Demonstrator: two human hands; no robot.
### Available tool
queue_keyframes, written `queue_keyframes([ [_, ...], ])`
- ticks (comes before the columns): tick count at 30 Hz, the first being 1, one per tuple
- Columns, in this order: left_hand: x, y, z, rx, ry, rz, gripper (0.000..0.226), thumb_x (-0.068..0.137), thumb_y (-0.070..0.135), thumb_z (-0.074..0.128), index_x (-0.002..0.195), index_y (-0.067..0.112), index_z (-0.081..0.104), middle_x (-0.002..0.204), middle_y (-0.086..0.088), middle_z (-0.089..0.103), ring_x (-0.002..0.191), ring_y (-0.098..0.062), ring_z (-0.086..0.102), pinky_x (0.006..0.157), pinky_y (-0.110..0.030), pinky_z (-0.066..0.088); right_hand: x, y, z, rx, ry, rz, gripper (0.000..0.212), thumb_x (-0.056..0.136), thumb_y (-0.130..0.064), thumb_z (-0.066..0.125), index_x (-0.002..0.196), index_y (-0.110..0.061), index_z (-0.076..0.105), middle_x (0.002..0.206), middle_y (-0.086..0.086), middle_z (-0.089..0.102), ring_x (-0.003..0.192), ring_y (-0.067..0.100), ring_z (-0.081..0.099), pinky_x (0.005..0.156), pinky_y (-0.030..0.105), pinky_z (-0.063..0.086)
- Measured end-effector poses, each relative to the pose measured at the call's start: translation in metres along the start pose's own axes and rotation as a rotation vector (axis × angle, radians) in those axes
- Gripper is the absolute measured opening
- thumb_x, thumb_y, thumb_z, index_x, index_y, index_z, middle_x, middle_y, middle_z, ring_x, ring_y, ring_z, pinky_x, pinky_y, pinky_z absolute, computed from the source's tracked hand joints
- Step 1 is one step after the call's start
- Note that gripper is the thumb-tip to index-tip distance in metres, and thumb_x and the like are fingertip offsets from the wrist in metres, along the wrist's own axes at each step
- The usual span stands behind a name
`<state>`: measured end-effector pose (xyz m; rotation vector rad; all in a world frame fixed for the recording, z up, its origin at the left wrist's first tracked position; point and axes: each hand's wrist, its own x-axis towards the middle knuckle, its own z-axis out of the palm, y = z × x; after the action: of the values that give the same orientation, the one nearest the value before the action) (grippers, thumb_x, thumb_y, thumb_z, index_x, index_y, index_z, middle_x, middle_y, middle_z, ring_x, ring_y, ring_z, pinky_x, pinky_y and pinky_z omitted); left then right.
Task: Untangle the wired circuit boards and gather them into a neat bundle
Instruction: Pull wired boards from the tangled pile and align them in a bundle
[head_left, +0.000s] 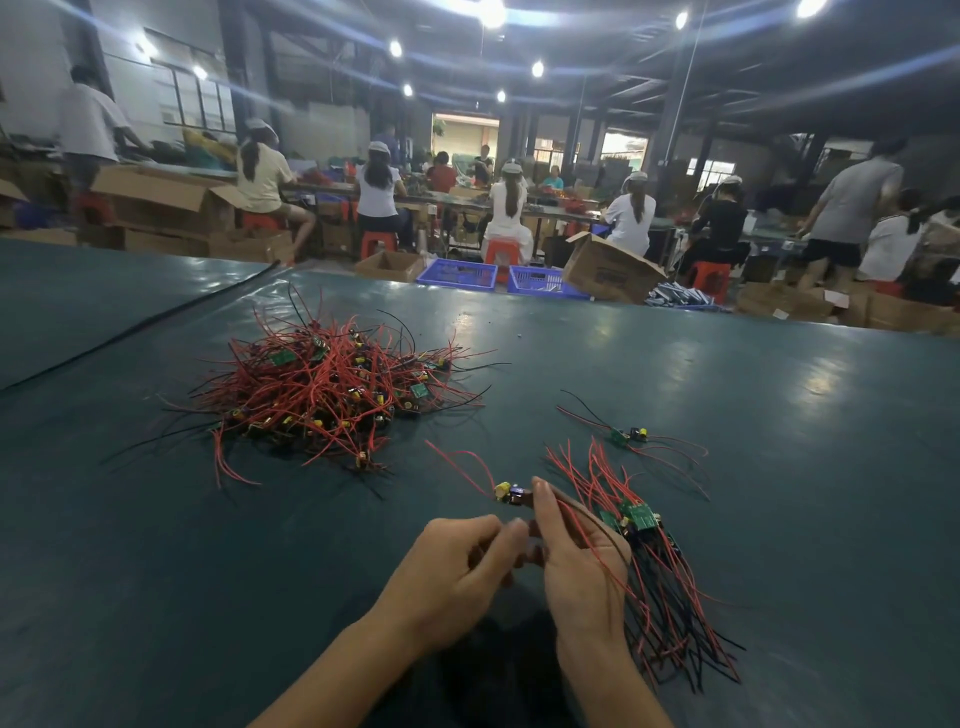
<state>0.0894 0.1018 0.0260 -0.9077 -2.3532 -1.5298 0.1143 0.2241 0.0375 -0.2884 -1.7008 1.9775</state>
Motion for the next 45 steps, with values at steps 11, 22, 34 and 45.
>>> queue_keyframes([
  [11,0.011,0.0,-0.005,-0.512,0.11,-0.304,0.04,0.075,0.053,0.063,0.056,0.018,0.063,0.051,-0.004,0.058,0.043,-0.016,0.052,0.044,-0.024,0.041,-0.006,0.0,0.01,0.152,-0.141,0.091,0.015,0.073,-0.029,0.071,0.073,-0.018,0.08,0.071,0.014,0.07,0.068,0.027,0.066,0.071,0.036,0.057],
  [22,0.013,-0.004,-0.008,-0.513,0.01,-0.306,0.037,0.08,0.036,0.074,0.049,0.018,0.062,0.048,-0.001,0.054,0.041,-0.011,0.047,0.045,-0.019,0.039,0.024,-0.007,-0.014,0.356,0.172,0.362,0.017,0.09,-0.02,0.067,0.078,-0.012,0.076,0.07,-0.006,0.067,0.045,0.006,0.035,0.034,0.016,0.029],
  [34,0.011,0.0,-0.007,-0.432,0.027,-0.293,0.032,0.074,0.053,0.066,0.058,0.024,0.066,0.051,-0.001,0.06,0.045,-0.01,0.054,0.045,-0.017,0.04,-0.009,0.001,0.016,0.021,-0.103,0.092,0.028,0.091,-0.023,0.063,0.067,-0.017,0.077,0.058,-0.004,0.068,0.053,-0.001,0.058,0.051,0.013,0.045],
  [45,0.013,0.006,-0.016,-0.499,-0.049,-0.311,0.036,0.081,0.034,0.073,0.051,0.018,0.061,0.046,-0.003,0.053,0.041,-0.013,0.048,0.047,-0.021,0.041,0.032,-0.002,-0.02,0.286,0.223,0.253,0.022,0.092,-0.023,0.065,0.076,-0.013,0.076,0.07,-0.008,0.068,0.036,0.003,0.031,0.033,0.015,0.027],
])
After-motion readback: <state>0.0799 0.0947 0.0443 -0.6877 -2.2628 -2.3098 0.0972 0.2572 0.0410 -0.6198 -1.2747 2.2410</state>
